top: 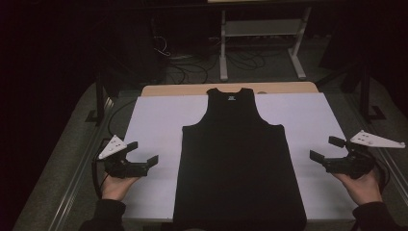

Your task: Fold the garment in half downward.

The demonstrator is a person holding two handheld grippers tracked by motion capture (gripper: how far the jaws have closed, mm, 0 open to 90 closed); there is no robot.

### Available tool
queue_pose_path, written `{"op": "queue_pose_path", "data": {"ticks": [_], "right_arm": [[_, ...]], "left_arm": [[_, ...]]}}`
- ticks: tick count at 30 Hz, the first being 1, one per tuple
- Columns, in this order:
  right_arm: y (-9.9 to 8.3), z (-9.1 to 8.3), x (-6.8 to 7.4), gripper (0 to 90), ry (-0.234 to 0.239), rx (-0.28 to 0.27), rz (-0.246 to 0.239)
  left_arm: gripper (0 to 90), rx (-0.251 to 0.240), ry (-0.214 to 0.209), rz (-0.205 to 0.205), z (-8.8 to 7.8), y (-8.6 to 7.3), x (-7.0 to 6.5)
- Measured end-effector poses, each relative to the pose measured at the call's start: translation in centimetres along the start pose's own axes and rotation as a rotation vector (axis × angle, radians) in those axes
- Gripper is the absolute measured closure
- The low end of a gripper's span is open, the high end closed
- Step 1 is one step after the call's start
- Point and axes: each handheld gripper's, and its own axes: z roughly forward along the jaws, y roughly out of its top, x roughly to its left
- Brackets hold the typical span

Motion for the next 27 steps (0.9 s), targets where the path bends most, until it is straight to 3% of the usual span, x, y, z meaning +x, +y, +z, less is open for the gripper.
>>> {"op": "queue_pose_path", "data": {"ticks": [15, 27], "right_arm": [[1.9, 0.5, 0.2, 0.0, 0.025, 0.033, -0.016], [4.5, 1.4, 0.4, 0.0, 0.042, 0.035, -0.057]], "left_arm": [[0.0, -0.001, -0.02, -0.003, 0.7, 1.6, 0.1], [0.0, 0.007, -0.031, 0.031, 1.4, 3.3, 0.1]]}}
